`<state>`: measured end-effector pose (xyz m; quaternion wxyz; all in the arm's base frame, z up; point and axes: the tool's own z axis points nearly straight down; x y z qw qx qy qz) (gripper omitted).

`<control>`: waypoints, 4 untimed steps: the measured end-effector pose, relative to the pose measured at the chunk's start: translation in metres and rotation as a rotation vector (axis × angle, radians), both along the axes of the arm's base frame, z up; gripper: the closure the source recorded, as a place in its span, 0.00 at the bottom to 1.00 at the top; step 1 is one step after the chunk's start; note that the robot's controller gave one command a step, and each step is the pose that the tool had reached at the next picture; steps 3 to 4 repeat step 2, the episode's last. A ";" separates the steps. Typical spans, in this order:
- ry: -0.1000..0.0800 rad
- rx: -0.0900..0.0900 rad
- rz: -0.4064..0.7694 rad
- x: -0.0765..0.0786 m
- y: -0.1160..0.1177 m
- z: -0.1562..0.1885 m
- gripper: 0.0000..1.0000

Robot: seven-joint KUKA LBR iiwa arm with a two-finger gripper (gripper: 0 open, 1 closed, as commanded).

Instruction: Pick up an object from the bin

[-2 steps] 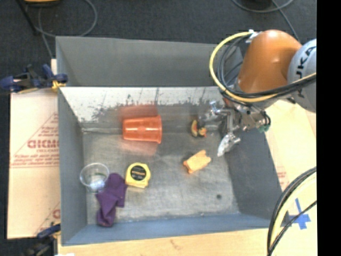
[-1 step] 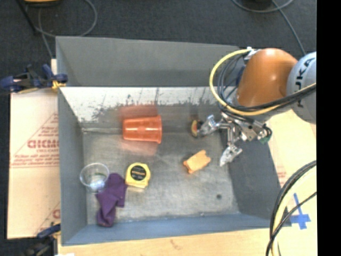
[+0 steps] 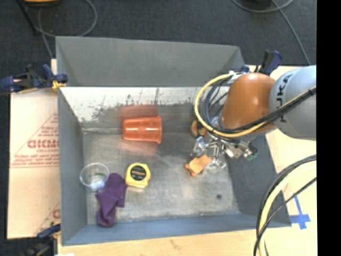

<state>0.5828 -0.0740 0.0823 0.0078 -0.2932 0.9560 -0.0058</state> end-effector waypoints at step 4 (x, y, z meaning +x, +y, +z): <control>0.015 0.005 0.140 -0.036 0.019 0.126 1.00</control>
Offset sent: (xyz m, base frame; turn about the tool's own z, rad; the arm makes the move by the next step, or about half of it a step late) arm -0.0374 0.0196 0.1257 -0.1414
